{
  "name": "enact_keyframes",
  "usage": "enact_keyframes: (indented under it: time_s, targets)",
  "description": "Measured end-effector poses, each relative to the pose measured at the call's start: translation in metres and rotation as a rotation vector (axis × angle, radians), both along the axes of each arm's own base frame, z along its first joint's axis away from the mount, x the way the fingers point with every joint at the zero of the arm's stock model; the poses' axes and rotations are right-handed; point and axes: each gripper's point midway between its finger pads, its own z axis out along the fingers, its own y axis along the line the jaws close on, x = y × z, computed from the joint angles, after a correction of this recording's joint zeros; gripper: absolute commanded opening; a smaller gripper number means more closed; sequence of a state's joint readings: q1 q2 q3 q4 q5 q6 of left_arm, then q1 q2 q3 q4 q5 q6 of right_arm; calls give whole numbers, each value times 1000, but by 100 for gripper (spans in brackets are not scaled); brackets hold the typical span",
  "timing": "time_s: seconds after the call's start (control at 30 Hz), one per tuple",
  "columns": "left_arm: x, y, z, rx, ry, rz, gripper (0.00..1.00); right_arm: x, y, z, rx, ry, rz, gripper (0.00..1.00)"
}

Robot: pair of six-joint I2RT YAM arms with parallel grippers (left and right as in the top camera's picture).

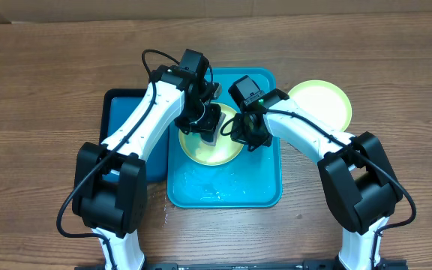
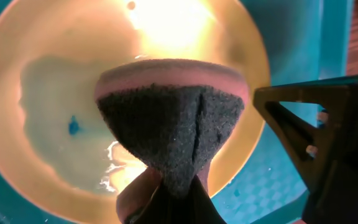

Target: Clean dirty plates on tray and stack at the side

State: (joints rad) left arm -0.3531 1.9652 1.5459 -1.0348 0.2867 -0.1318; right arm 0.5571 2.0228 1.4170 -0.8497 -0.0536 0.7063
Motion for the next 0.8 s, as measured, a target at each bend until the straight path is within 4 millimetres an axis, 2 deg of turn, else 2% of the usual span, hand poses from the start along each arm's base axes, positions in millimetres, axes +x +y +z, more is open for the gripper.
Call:
enact_keyframes:
  time_s: [0.07, 0.17, 0.3, 0.37, 0.57, 0.8]
  targets:
    - [-1, 2, -1, 14, 4, 9, 4, 0, 0, 0, 0, 0, 0, 4]
    - [-1, 4, -1, 25, 9, 19, 4, 0, 0, 0, 1, 1, -7, 20]
    - [-1, 7, -2, 39, 6, 24, 4, 0, 0, 0, 0, -1, -1, 26]
    - [0, 8, -2, 44, 5, 26, 4, 0, 0, 0, -1, -1, 0, 25]
    - [5, 10, -3, 62, -18, 34, 4, 0, 0, 0, -2, -2, 3, 4]
    - [13, 24, -6, 156, -57, 79, 4, 0, 0, 0, -1, -1, 0, 4]
